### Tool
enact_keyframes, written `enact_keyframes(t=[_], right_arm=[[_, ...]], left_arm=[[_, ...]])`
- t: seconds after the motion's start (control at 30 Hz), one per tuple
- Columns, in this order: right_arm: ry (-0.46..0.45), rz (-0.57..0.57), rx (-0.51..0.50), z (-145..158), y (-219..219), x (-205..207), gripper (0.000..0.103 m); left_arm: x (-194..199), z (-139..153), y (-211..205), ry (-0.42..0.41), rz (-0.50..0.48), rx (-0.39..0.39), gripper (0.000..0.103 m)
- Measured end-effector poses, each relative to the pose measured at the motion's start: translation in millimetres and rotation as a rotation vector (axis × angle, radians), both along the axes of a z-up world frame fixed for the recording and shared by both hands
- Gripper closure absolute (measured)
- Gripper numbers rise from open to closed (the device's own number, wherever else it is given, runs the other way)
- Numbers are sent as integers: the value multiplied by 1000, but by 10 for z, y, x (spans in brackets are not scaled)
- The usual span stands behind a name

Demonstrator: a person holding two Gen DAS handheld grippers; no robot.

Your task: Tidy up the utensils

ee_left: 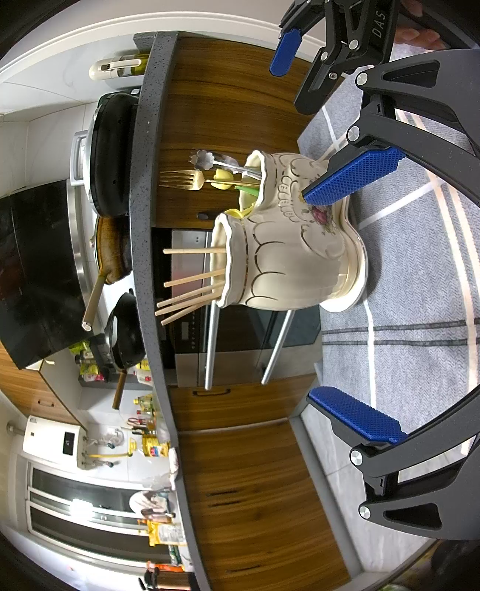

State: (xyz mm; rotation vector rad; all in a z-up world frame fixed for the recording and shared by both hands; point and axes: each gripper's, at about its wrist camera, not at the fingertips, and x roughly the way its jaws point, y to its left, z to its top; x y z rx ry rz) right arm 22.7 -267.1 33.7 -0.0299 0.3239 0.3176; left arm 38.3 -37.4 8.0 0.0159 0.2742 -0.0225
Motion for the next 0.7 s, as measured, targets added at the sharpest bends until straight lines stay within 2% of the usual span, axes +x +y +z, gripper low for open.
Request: enact_keyframes(t=[0.7], right_arm=[[0, 0, 0, 2, 3, 0, 11]], left_arm=[[-8, -15, 20, 3, 1, -1, 5]])
